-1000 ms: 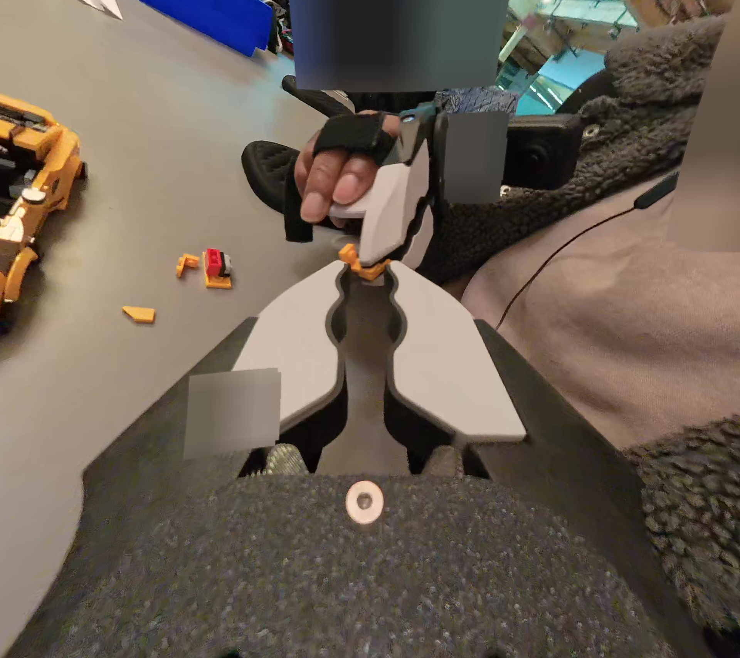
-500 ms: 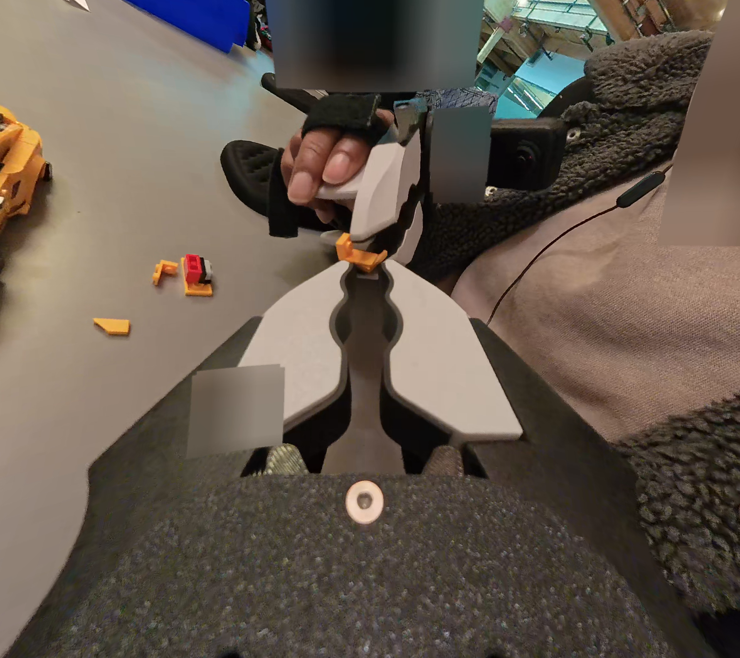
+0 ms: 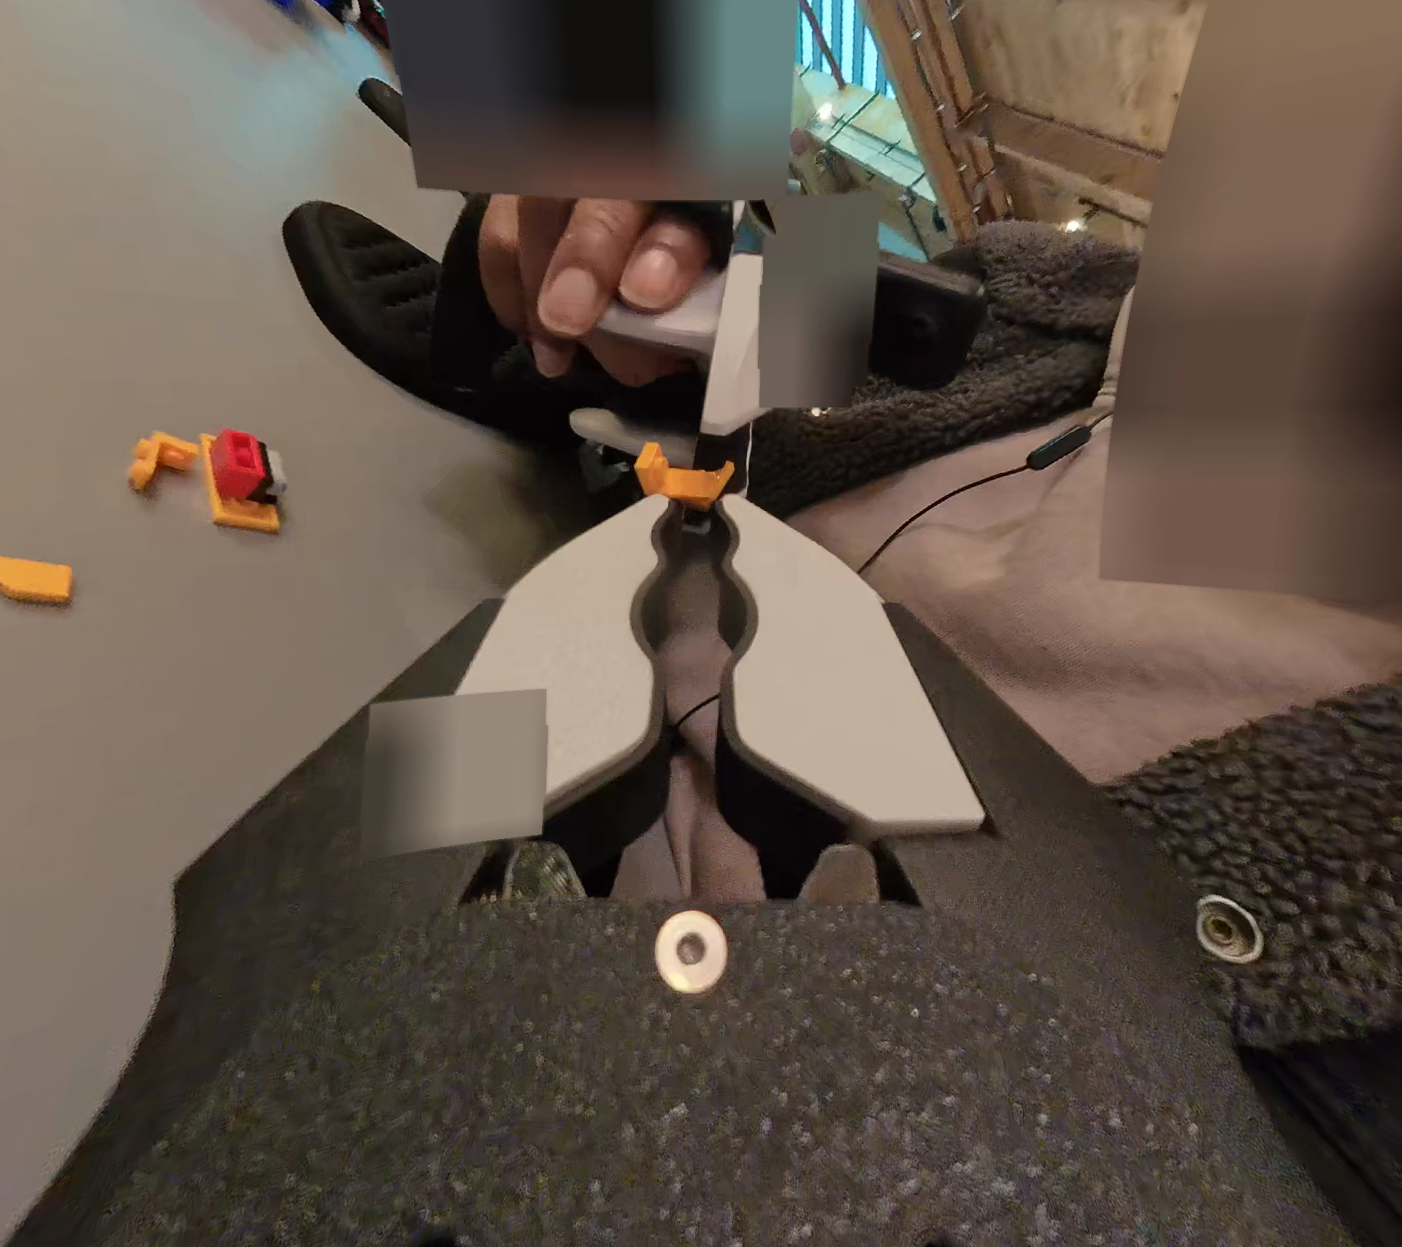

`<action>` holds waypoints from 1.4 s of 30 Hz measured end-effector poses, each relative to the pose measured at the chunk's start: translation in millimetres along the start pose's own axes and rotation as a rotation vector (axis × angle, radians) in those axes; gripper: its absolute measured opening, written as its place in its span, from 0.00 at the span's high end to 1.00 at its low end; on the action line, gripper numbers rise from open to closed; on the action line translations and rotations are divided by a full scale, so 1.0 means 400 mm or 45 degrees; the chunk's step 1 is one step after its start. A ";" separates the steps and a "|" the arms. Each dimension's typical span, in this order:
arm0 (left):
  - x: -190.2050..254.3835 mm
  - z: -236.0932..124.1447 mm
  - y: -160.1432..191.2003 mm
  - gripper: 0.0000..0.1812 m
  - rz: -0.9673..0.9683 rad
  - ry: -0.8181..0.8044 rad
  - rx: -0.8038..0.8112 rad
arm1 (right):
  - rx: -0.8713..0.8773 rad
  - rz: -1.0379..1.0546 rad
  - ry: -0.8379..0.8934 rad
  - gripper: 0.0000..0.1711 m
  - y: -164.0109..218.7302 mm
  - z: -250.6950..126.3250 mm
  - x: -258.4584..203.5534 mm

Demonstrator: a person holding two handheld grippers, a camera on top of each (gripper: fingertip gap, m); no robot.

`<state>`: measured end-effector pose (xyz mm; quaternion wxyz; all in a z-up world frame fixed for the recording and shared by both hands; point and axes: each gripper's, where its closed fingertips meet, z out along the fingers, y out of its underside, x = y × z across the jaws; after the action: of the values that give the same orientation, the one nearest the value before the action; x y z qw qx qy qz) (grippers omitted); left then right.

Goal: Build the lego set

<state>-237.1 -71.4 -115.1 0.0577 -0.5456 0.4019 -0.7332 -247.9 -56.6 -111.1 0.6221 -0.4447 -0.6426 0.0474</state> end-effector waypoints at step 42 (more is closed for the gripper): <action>-0.251 -0.080 0.041 0.92 0.516 -0.824 -0.616 | -0.461 0.385 -0.917 0.95 0.276 0.032 -0.134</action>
<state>-230.0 -13.2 -204.1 0.1936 -0.6547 0.6216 -0.3839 -211.1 -17.7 -222.3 0.2562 -0.5910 -0.7442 0.1768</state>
